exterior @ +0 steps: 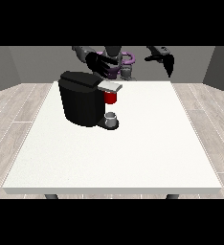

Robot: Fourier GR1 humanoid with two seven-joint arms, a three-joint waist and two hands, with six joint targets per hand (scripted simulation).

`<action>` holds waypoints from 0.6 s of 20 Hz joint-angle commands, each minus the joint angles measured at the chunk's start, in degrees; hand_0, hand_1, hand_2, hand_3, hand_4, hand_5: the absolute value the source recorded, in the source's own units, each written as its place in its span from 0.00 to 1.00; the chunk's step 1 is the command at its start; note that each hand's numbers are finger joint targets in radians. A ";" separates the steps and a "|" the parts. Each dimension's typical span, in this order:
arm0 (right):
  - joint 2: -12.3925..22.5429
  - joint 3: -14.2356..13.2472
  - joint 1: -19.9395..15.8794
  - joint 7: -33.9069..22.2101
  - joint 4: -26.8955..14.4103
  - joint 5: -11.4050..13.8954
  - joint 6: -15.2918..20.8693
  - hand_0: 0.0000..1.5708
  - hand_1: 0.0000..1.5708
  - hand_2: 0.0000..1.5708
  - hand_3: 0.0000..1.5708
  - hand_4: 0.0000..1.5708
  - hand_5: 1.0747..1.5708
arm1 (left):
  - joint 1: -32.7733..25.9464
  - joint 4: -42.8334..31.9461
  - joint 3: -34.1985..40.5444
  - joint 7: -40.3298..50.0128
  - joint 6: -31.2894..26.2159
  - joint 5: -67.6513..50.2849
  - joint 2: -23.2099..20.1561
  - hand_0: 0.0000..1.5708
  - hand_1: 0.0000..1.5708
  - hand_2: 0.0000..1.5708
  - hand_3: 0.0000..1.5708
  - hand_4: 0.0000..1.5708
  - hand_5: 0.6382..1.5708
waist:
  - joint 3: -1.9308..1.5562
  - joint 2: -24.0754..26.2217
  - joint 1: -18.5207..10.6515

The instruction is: Insert the coffee pod into the coffee machine and close the lid

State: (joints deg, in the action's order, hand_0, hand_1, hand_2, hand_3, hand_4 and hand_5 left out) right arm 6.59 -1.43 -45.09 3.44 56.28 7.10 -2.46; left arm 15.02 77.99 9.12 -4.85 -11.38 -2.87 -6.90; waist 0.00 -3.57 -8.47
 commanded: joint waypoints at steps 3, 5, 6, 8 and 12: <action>-5.18 2.34 -3.24 -1.79 0.11 3.06 4.92 0.00 0.00 0.00 0.00 0.05 1.00 | 0.64 -0.59 -1.32 -3.65 1.60 1.96 0.97 0.00 0.00 0.00 0.00 0.13 1.00 | 0.01 -0.04 0.21; -2.62 -0.14 -1.35 2.47 0.19 -0.47 -0.38 0.00 0.00 0.00 0.00 0.08 1.00 | -0.80 1.10 -1.02 -3.84 0.39 0.11 1.02 0.00 0.00 0.00 0.00 0.11 1.00 | 0.00 0.20 0.43; -2.06 0.08 -3.25 -0.07 0.31 -0.29 -1.03 0.00 0.00 0.00 0.00 0.02 1.00 | 0.06 2.01 -3.37 -3.06 4.00 2.90 3.75 0.00 0.00 0.00 0.00 0.09 1.00 | -0.01 1.59 1.20; -6.38 3.65 1.30 1.98 2.19 -0.23 0.60 0.00 0.00 0.00 0.00 0.08 1.00 | -1.98 -0.29 -1.94 -5.60 1.39 1.02 2.46 0.00 0.00 0.00 0.00 0.16 1.00 | 0.00 2.33 1.92; -6.50 5.01 10.69 5.76 7.04 -4.90 -6.58 0.00 0.00 0.00 0.00 0.18 1.00 | -8.59 -1.56 -1.30 -8.30 2.20 1.80 2.74 0.00 0.00 0.00 0.00 0.12 1.00 | 0.00 8.03 6.21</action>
State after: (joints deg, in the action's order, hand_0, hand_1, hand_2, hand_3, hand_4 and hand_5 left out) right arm 1.43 2.22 -40.58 6.97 60.09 4.85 -5.16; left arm 10.98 77.55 7.29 -10.56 -9.71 -1.54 -4.33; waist 0.01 0.85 -5.06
